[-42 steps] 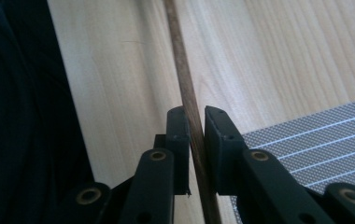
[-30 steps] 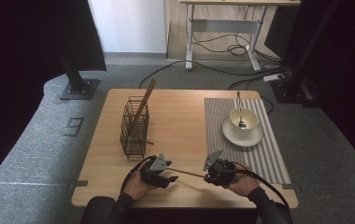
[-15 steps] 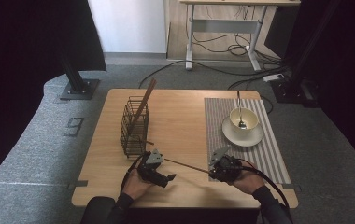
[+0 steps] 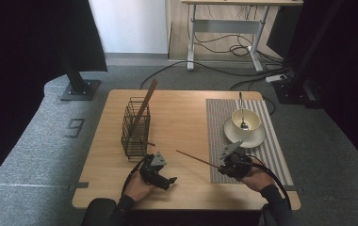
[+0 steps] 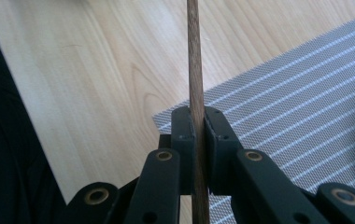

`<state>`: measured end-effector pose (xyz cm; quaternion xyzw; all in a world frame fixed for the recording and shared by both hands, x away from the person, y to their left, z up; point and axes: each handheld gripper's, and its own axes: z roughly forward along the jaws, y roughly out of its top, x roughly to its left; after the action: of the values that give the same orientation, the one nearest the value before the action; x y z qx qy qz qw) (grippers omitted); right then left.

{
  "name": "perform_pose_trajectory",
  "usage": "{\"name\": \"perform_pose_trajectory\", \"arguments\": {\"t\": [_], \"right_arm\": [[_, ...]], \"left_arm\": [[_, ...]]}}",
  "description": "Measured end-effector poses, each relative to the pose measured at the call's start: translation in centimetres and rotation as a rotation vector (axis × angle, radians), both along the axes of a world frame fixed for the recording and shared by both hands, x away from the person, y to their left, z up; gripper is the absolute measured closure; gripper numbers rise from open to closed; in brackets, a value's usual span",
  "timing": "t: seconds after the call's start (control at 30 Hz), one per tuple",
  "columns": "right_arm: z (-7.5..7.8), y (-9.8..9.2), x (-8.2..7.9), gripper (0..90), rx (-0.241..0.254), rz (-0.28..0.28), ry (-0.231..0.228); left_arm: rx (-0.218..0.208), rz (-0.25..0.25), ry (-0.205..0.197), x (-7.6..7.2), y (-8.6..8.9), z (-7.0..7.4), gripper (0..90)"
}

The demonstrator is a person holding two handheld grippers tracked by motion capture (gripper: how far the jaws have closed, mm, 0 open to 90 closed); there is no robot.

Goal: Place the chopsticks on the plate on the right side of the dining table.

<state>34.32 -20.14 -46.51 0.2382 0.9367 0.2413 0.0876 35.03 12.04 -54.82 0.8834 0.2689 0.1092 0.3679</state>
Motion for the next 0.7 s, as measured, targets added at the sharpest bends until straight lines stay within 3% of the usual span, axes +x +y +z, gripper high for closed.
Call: {"name": "perform_pose_trajectory", "arguments": {"t": [0.27,0.7], "right_arm": [[0.1,-1.4,1.0,83.3,0.004,-0.063,0.004],[0.1,-3.5,2.8,83.3,-0.011,-0.159,0.010]], "left_arm": [[0.045,-0.001,0.019,0.2,-0.3,-0.6,0.0],[0.057,0.011,0.033,0.3,-0.4,-0.7,0.0]]}}
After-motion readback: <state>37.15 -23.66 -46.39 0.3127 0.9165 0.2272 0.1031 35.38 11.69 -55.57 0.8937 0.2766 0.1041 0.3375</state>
